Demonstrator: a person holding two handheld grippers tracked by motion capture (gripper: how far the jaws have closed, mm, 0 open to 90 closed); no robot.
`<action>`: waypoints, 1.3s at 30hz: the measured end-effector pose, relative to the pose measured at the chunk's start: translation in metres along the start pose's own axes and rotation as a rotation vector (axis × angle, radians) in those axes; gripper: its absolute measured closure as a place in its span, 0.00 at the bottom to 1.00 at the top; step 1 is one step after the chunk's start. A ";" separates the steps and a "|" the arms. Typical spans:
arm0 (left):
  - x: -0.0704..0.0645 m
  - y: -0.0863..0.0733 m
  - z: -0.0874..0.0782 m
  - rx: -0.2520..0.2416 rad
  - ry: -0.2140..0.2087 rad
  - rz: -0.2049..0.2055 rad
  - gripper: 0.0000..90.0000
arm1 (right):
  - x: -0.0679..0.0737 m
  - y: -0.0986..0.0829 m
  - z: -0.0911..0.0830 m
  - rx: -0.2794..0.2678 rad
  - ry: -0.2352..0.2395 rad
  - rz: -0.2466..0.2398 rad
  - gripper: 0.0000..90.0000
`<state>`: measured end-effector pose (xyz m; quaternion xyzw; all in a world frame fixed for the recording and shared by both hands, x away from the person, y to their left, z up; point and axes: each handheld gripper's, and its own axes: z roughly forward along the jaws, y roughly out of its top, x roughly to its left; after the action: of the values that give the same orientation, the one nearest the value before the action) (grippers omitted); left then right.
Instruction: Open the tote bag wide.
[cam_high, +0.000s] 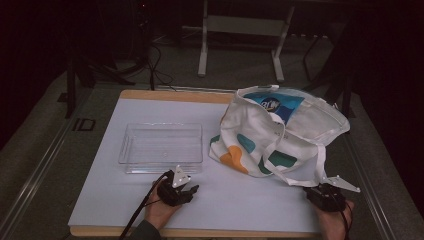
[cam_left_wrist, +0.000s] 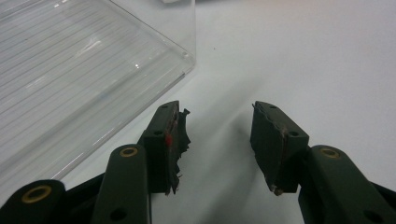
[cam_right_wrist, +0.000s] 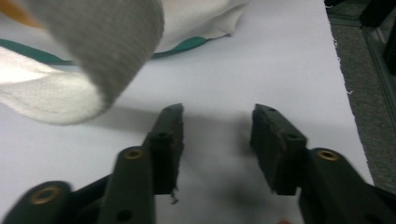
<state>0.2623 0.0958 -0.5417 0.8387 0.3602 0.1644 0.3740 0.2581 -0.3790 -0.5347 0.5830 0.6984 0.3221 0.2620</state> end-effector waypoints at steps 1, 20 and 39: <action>0.000 0.000 0.000 0.000 0.000 0.000 0.59 | 0.000 0.000 0.000 -0.002 0.004 -0.001 0.63; -0.010 0.007 -0.005 -0.018 -0.078 0.054 0.73 | -0.004 0.001 -0.016 -0.018 0.055 0.028 0.85; -0.013 0.031 -0.030 -0.067 -0.161 0.089 0.72 | -0.020 0.053 -0.032 -0.067 0.080 0.080 0.77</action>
<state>0.2517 0.0876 -0.4990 0.8514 0.2857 0.1250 0.4217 0.2722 -0.3970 -0.4742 0.5881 0.6732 0.3785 0.2402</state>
